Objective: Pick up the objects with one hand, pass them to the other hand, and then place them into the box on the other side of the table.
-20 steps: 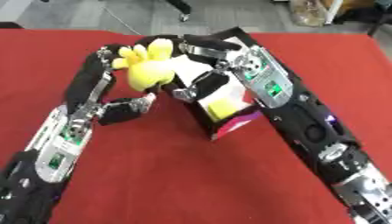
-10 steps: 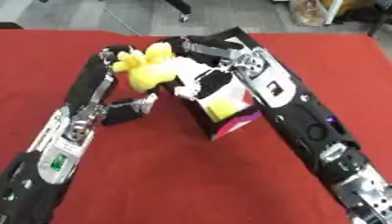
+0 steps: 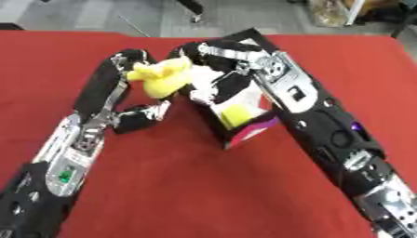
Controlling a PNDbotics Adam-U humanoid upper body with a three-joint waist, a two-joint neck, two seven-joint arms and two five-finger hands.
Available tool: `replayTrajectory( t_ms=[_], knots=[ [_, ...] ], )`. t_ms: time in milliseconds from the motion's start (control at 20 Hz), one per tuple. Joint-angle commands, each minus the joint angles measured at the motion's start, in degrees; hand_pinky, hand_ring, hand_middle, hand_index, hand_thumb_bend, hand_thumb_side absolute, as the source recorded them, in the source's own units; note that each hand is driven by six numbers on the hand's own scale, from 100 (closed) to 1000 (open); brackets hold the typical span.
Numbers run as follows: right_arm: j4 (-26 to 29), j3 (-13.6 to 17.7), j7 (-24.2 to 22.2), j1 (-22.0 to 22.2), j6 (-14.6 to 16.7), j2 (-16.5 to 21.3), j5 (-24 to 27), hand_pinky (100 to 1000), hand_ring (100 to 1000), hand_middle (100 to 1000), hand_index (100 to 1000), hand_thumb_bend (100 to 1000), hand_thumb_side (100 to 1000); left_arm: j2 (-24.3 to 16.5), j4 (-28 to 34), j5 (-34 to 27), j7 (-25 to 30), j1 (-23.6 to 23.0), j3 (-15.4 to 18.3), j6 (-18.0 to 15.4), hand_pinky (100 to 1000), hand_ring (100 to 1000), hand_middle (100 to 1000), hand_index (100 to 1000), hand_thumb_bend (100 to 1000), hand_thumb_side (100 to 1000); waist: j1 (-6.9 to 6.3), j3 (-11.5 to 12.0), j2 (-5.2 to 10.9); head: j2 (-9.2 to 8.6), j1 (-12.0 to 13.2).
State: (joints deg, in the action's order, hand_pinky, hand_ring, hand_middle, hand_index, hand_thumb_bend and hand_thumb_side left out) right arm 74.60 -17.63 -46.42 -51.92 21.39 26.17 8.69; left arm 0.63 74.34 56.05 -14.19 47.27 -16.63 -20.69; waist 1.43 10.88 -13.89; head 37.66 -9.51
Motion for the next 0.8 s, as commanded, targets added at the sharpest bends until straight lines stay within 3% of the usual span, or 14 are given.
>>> replayTrajectory(
  t_ms=[50,200,600,750,800],
  knots=[
    [3.4,0.1,-5.5,-1.0,2.4,0.5,1.9,947,818,691,583,100,216,-0.7,0.4,1.1,-0.8,0.7,0.9,1.4,817,707,702,782,268,107,0.52,-0.2,0.20,-0.52,0.0],
    [4.6,0.6,-5.5,-0.9,-0.1,0.7,2.6,942,812,682,573,100,217,-0.8,0.4,2.0,-1.9,0.7,1.1,2.6,843,749,746,839,403,222,0.48,-0.3,0.21,-0.56,0.1],
    [5.7,1.4,-5.5,-0.8,-3.3,1.1,3.3,932,803,672,561,100,219,-0.9,0.3,3.1,-6.5,0.7,1.3,7.2,862,769,768,878,561,299,0.44,-0.5,0.19,-0.57,0.4],
    [5.5,1.8,-5.5,-0.7,-3.8,1.2,3.4,930,801,670,558,100,241,-1.0,0.1,3.5,-6.8,0.7,1.1,7.7,872,778,773,883,685,407,0.43,-0.5,0.18,-0.63,0.5],
    [5.5,2.0,-5.5,-0.7,-4.1,1.2,3.4,930,800,669,558,100,217,-1.1,0.1,3.7,-6.8,0.6,1.1,7.7,874,779,775,883,677,438,0.43,-0.5,0.19,-0.62,0.6]
  ],
)
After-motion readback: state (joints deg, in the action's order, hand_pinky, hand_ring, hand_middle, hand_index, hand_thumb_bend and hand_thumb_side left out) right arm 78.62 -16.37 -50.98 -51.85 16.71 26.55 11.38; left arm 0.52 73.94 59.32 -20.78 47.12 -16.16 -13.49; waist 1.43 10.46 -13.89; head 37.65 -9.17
